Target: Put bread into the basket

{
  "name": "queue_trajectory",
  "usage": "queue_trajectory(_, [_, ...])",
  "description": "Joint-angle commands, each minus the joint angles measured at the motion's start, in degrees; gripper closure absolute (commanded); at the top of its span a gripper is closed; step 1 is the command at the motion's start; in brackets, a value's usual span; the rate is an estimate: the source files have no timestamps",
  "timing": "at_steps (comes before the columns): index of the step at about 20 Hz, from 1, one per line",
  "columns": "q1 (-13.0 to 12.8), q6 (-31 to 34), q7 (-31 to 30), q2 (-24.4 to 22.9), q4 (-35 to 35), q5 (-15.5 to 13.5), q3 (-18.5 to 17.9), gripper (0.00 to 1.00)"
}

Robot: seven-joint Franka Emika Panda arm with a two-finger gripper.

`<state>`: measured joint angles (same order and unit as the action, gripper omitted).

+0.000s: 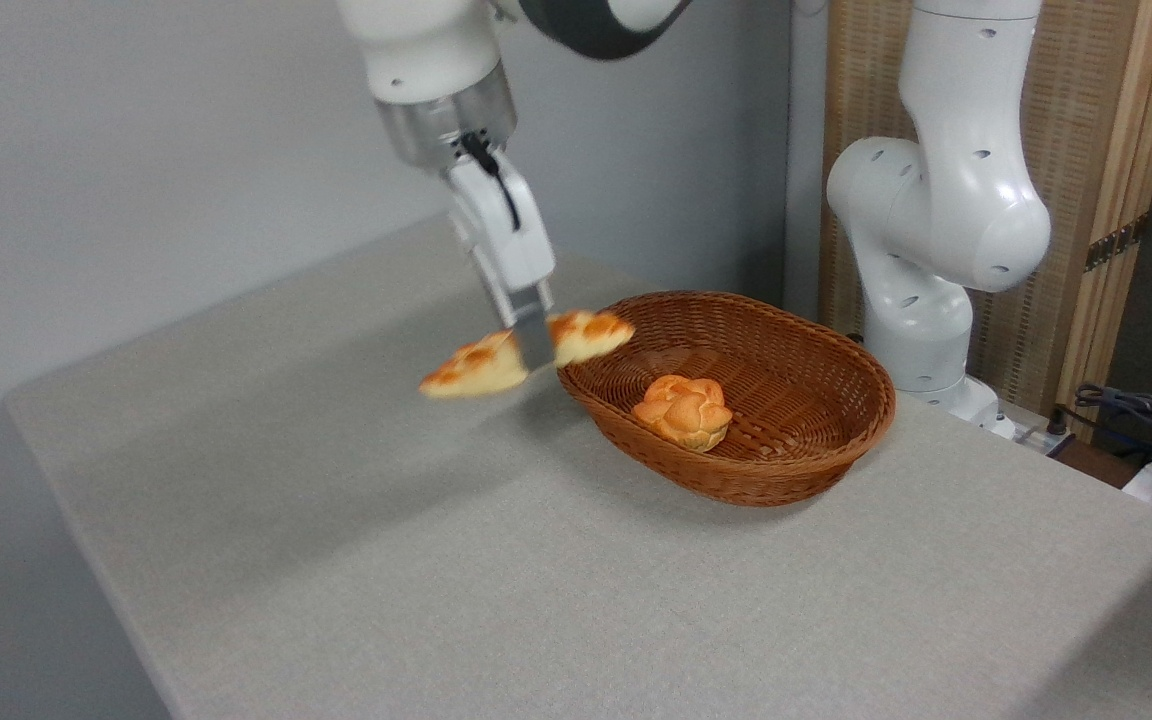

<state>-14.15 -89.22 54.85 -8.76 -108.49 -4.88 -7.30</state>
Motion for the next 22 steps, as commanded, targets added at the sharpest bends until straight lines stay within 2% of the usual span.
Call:
queue_trajectory(1, [-2.64,7.99,-6.05,-1.17,-1.02,-0.84,-0.52,0.62])
queue_trajectory(2, [-2.81,9.57,-7.55,-1.17,-1.03,-0.84,-0.52,0.53])
queue_trajectory(4, [-4.04,11.69,-9.75,-1.17,-2.07,-0.84,-0.52,0.22])
queue_trajectory(5, [-4.31,12.66,-10.19,-1.26,-3.3,-0.84,-0.61,0.13])
queue_trajectory(7, [-4.83,15.9,-9.5,-1.44,-4.36,-0.84,-0.52,0.04])
queue_trajectory(11, [-6.77,18.29,-9.14,-1.44,-6.56,-0.04,-0.52,0.0])
queue_trajectory(22, [-7.03,17.06,-5.9,-1.0,-7.88,0.22,-0.52,0.0])
